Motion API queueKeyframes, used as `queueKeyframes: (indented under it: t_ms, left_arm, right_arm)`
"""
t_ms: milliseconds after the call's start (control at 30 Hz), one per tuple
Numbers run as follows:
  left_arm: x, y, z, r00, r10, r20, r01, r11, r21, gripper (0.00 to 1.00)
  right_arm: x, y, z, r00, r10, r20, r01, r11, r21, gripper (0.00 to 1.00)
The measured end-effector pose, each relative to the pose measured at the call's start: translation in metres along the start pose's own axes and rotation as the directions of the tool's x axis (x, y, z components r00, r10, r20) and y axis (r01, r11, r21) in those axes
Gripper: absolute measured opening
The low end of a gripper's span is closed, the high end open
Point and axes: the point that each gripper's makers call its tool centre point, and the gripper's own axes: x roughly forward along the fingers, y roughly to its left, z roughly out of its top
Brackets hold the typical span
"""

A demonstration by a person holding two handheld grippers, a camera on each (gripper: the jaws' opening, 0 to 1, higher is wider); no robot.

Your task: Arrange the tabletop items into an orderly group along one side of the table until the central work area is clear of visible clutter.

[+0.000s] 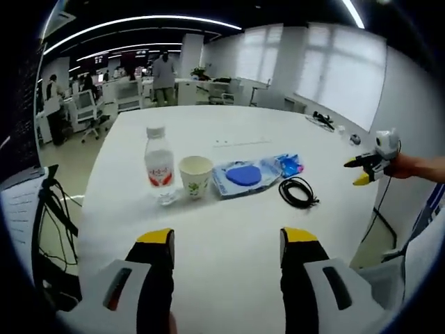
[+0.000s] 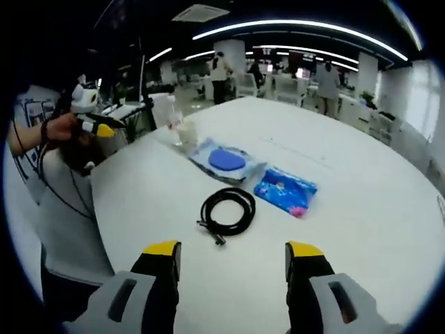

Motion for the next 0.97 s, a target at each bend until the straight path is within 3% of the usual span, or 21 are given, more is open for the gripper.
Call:
queueKeyframes:
  t_ms: [200, 267, 400, 633, 733, 967]
  left_arm:
    - [-0.004, -0.004, -0.003, 1.0, 0.004, 0.008, -0.004, 1.0, -0.014, 0.63]
    - [-0.005, -0.004, -0.004, 1.0, 0.006, 0.012, -0.006, 1.0, -0.02, 0.63]
    - [-0.005, -0.003, -0.004, 1.0, 0.01, 0.019, -0.009, 0.999, -0.034, 0.63]
    - [-0.008, -0.006, -0.009, 1.0, 0.009, 0.026, -0.008, 0.998, -0.061, 0.62]
    - [-0.01, -0.014, -0.011, 1.0, 0.01, 0.02, -0.009, 0.998, -0.061, 0.62]
    - [-0.013, -0.018, -0.016, 1.0, 0.012, 0.023, -0.01, 0.996, -0.086, 0.61]
  right_arm:
    - [0.003, -0.002, -0.006, 1.0, 0.008, -0.011, -0.008, 1.0, 0.008, 0.64]
    - [0.002, 0.006, -0.003, 1.0, 0.01, -0.01, -0.01, 1.0, 0.017, 0.65]
    - [0.004, 0.004, -0.01, 1.0, 0.011, -0.011, -0.01, 0.999, 0.036, 0.65]
    - [0.004, 0.021, -0.024, 1.0, 0.015, -0.025, -0.013, 0.996, 0.083, 0.64]
    - [0.006, 0.022, -0.031, 0.999, 0.019, -0.03, -0.016, 0.995, 0.095, 0.65]
    - [0.002, 0.028, -0.033, 1.0, 0.007, -0.018, -0.004, 0.991, 0.136, 0.63]
